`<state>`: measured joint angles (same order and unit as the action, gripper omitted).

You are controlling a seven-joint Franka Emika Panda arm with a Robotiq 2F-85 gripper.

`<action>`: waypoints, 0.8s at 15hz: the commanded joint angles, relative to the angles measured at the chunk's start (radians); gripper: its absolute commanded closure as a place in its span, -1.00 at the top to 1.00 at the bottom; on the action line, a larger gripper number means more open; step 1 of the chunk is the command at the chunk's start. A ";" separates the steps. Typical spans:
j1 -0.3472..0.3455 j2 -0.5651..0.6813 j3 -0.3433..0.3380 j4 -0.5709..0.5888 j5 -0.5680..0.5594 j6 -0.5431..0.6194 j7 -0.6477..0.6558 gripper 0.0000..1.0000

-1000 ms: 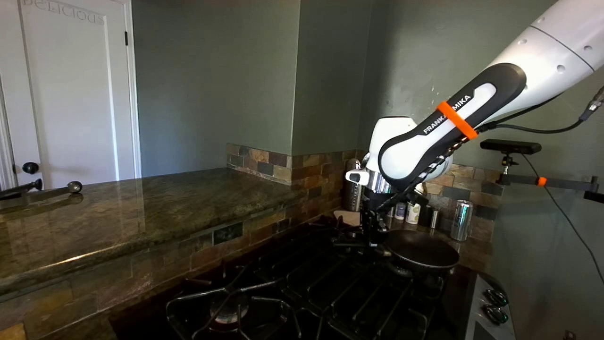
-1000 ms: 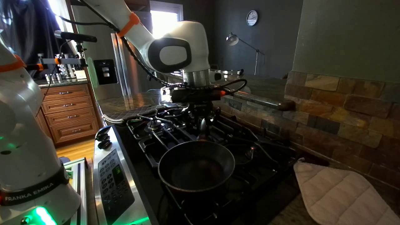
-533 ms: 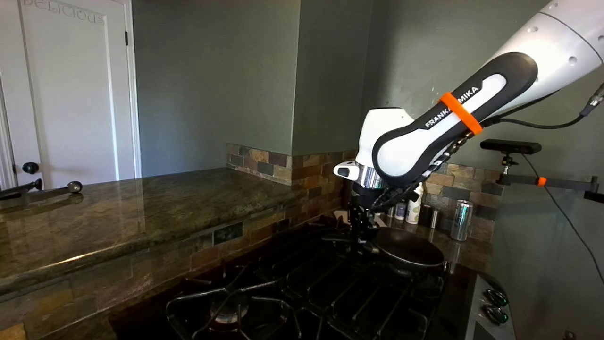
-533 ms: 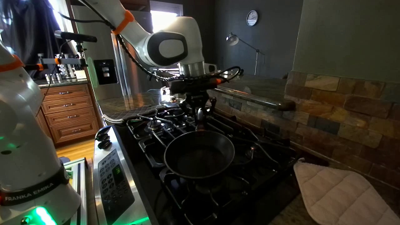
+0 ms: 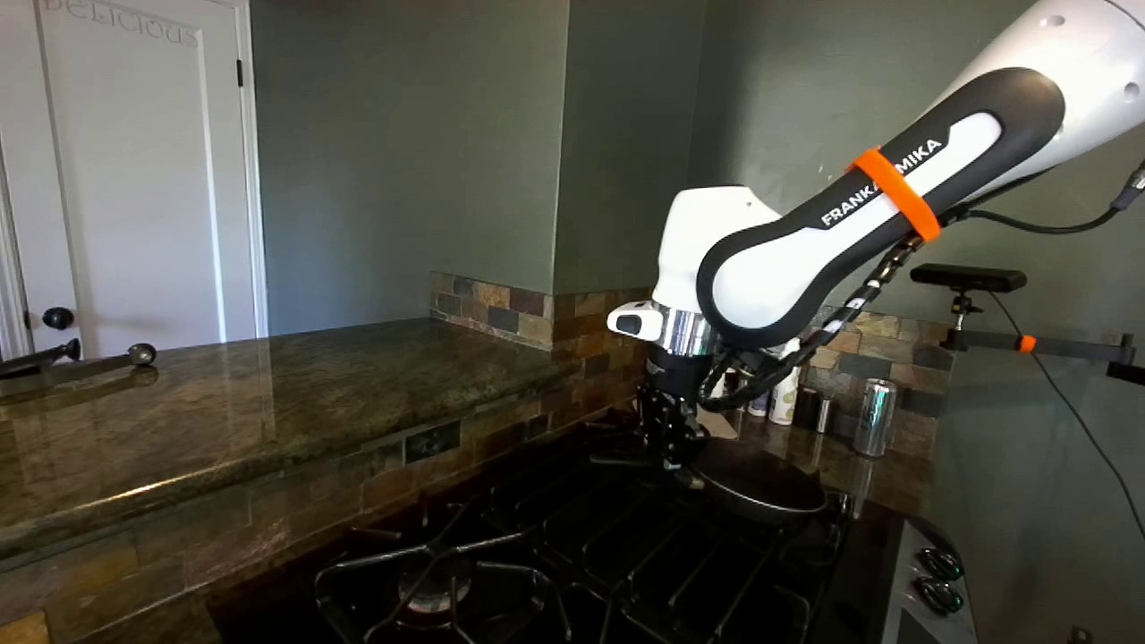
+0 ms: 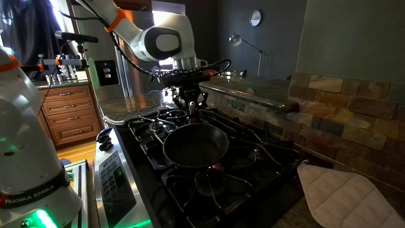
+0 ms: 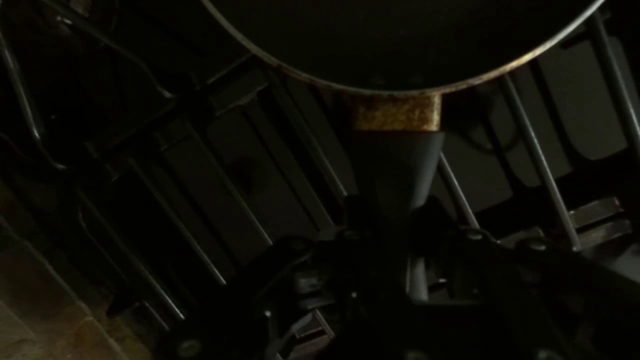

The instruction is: Move the pan to the bottom left stove plate

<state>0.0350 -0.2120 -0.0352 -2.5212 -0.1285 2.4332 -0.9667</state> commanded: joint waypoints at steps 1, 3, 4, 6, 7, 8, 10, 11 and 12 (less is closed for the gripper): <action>0.040 -0.027 0.032 -0.007 0.000 -0.052 0.014 -0.84; 0.059 -0.028 0.049 -0.006 -0.001 -0.057 0.019 -0.84; 0.067 -0.030 0.059 -0.006 -0.003 -0.055 0.025 -0.84; 0.087 -0.032 0.074 -0.005 0.003 -0.049 0.028 -0.84; 0.099 -0.033 0.082 -0.006 0.010 -0.046 0.029 -0.84; 0.109 -0.031 0.089 -0.004 0.013 -0.045 0.027 -0.84; 0.128 -0.022 0.101 0.002 0.020 -0.048 0.026 -0.84; 0.137 -0.018 0.107 0.004 0.020 -0.050 0.022 -0.84; 0.121 -0.009 0.093 0.001 0.005 -0.027 0.020 -0.37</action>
<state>0.1538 -0.2206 0.0612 -2.5212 -0.1229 2.4083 -0.9472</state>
